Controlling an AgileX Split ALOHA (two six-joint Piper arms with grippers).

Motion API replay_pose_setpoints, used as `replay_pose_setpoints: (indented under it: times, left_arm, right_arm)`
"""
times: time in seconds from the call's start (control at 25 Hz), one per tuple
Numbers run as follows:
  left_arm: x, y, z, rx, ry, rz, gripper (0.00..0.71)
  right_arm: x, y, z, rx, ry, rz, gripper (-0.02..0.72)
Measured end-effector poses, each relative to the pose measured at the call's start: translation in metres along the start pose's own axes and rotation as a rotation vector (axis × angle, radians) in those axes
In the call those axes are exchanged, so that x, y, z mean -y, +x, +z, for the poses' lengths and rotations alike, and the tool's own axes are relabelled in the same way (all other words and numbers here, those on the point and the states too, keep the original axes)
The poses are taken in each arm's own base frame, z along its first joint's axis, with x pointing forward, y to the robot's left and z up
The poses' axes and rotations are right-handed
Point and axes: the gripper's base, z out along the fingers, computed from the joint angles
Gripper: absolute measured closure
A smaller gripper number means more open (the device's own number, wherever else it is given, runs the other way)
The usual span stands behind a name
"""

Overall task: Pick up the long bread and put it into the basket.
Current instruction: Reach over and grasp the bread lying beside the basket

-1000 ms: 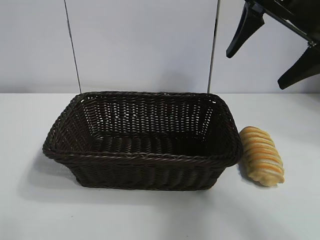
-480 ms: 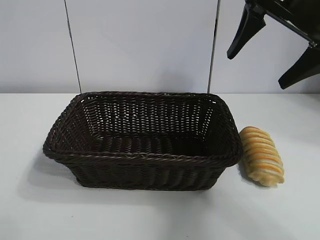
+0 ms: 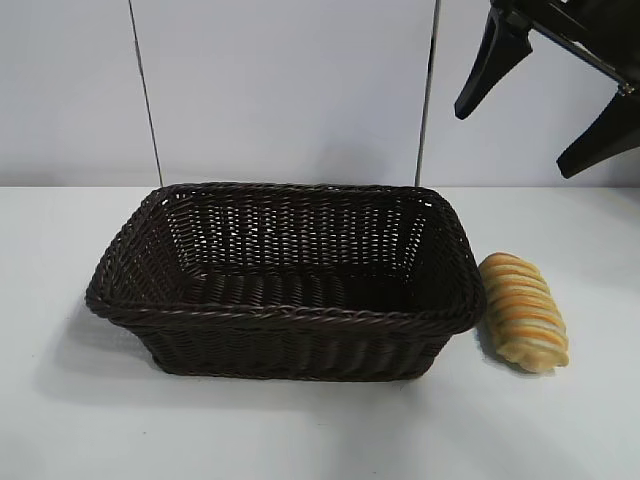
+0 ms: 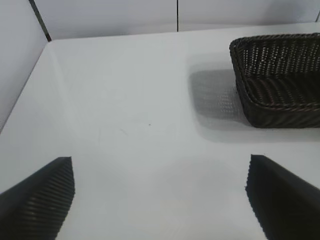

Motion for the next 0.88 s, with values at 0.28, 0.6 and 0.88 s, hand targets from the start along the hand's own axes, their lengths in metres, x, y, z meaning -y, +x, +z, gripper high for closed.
replay_pose_setpoints:
  times: [0.28, 0.6, 0.88]
  left_arm:
    - [0.0, -0.001, 0.001, 0.009, -0.001, -0.027, 0.06]
    - [-0.001, 0.0, 0.0, 0.008, 0.018, -0.013, 0.06]
    - [-0.001, 0.0, 0.0, 0.008, 0.036, 0.001, 0.06]
  right_arm:
    - [0.003, -0.001, 0.0, 0.014, 0.033, -0.026, 0.009]
    - [0.018, 0.0, -0.001, -0.005, 0.193, -0.137, 0.009]
    - [0.036, 0.016, 0.018, -0.041, 0.261, -0.157, 0.009]
